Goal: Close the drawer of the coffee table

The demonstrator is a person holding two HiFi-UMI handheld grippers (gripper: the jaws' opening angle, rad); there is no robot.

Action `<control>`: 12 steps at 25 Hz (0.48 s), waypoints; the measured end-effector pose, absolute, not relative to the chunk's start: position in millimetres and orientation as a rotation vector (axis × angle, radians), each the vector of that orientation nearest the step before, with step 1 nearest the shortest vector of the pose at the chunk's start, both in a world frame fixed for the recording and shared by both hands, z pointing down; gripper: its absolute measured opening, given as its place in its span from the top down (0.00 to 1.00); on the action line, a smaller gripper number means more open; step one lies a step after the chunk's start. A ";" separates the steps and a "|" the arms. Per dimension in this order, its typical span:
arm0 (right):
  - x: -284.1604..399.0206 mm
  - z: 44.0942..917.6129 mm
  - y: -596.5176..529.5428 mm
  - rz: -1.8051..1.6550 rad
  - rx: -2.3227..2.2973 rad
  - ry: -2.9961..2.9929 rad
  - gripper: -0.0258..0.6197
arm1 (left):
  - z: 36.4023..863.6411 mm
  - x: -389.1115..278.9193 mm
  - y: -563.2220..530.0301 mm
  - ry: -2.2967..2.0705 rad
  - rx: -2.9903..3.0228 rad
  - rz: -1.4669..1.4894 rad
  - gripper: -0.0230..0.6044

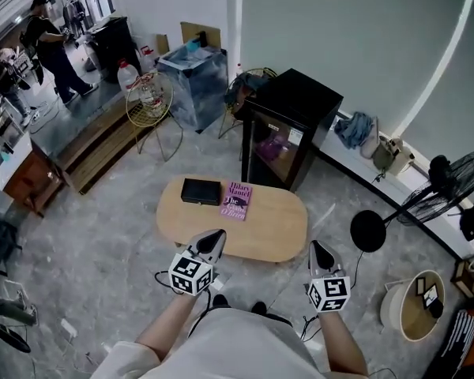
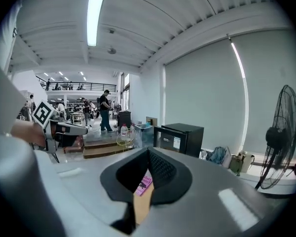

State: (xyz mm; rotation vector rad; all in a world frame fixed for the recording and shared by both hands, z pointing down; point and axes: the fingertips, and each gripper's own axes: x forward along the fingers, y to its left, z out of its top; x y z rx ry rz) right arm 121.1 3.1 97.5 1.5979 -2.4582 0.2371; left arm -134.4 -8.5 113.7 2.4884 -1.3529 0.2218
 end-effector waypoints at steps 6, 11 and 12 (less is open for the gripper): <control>118.2 87.0 7.1 0.212 1.606 -2.468 0.94 | 109.7 -142.6 -7.7 -1.365 2.479 0.190 0.95; 118.6 86.6 7.4 0.215 1.621 -2.467 0.94 | 106.7 -144.9 -6.5 -1.360 2.487 0.185 0.95; 118.5 86.2 6.7 0.215 1.620 -2.469 0.94 | 106.3 -144.9 -7.0 -1.359 2.488 0.185 0.95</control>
